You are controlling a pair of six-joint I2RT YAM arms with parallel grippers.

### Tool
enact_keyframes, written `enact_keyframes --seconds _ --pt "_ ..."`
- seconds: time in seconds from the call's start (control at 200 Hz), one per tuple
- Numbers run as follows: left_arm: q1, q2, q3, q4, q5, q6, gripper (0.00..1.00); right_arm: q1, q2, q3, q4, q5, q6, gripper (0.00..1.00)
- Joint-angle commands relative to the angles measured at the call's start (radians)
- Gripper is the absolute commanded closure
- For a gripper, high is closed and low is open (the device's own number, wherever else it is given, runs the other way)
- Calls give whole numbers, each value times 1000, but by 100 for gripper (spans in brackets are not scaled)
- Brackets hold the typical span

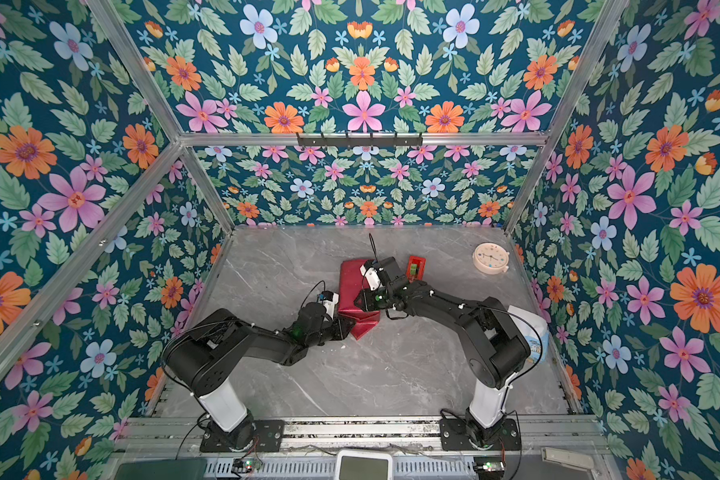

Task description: Wrap the gift box in paper

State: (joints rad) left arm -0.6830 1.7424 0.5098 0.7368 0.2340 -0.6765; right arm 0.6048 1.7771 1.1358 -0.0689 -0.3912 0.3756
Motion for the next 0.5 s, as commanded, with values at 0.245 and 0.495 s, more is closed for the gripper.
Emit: enact_keyframes --seconds 0.245,0.495 --pt "-47 -9 -56 8 -30 6 76 -3 3 -8 -6 1 2 67" --pt "-93 -14 -80 36 -44 -20 77 -2 5 -8 -3 1 6 68"
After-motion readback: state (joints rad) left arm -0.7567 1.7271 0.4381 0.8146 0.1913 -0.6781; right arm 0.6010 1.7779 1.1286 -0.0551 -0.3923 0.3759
